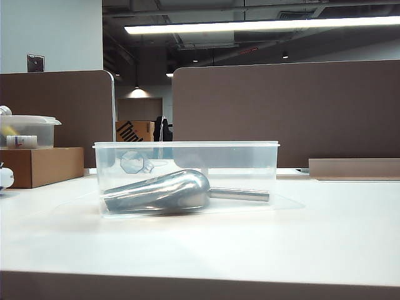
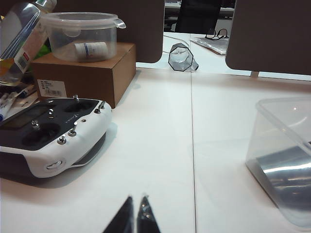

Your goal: Pick up the metal ice scoop from the table and place it inside the transparent plastic box.

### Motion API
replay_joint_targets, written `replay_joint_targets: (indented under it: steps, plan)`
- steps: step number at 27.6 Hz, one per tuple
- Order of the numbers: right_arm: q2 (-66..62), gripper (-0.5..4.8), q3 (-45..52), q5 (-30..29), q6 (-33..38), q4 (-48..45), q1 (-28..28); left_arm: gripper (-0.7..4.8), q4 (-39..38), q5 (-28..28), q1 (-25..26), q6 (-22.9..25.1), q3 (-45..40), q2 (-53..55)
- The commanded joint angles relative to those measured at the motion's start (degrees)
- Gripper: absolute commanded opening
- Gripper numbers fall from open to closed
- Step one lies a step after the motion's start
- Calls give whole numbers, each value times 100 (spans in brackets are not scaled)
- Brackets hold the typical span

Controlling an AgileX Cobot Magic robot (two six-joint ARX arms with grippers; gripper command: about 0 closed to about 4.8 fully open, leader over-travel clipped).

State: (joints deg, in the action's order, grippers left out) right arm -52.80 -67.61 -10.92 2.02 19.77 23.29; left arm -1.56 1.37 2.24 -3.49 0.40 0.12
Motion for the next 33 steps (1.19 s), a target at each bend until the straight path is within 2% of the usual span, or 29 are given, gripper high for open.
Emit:
replay_joint_targets:
  steps: [1, 5, 7, 15, 24, 28, 31, 33]
  plan:
    - [728, -9, 907, 136, 415, -890, -2, 21, 35, 13, 0, 2, -2, 2]
    - [1390, -8, 1996, 520, 590, -1663, -4, 21, 35, 13, -9, 2, -2, 4]
    - [1486, -8, 2247, 570, 586, -1519, -4, 21, 35, 13, -9, 2, -2, 2]
    - [1480, -8, 2291, 570, 586, 232, -4, 21, 35, 13, -9, 2, -2, 4]
    - [1480, -8, 2291, 568, 577, 514, -4, 21, 35, 13, -9, 2, -2, 4]
    - [1493, -8, 2293, 693, 229, 514, -11, 21, 35, 13, -9, 2, -2, 4]
    - [1705, -8, 2310, 776, 223, 610, -26, 21, 35, 13, -9, 2, -2, 4]
    - [1926, -8, 2426, 802, -247, 474, -77, 21, 35, 13, -9, 2, -2, 2]
